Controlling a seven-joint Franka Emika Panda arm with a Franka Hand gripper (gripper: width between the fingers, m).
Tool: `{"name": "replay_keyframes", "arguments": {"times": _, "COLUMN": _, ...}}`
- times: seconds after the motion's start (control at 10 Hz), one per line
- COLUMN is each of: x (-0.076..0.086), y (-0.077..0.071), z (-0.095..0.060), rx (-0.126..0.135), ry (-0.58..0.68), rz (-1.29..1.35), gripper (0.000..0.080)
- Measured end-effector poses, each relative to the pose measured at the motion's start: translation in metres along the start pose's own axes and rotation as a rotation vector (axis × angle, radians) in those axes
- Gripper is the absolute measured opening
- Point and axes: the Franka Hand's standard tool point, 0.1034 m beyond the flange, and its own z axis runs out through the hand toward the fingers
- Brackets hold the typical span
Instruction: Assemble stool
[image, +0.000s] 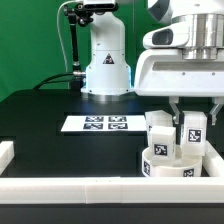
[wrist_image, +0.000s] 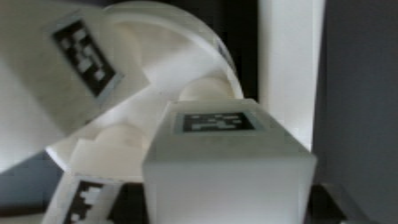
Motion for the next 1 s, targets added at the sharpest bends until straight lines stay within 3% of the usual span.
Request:
{"name": "replay_keyframes", "arguments": {"times": 0.2, "x": -0.0001, "y": 0.0, "z": 0.0001, "rx": 0.007, "ry": -0.003, "rz": 0.108, "gripper": 0.0345}}
{"name": "replay_keyframes", "arguments": {"times": 0.5, "x": -0.0003, "y": 0.0023, "z": 0.0006, "rx": 0.046, "ry": -0.027, "rz": 0.43, "gripper": 0.0345}}
{"name": "replay_keyframes", "arguments": {"times": 1.0, "x": -0.0045, "y": -0.0018, "z": 0.0062, "rx": 0.058, "ry": -0.058, "rz": 0.793, "gripper": 0.0345}}
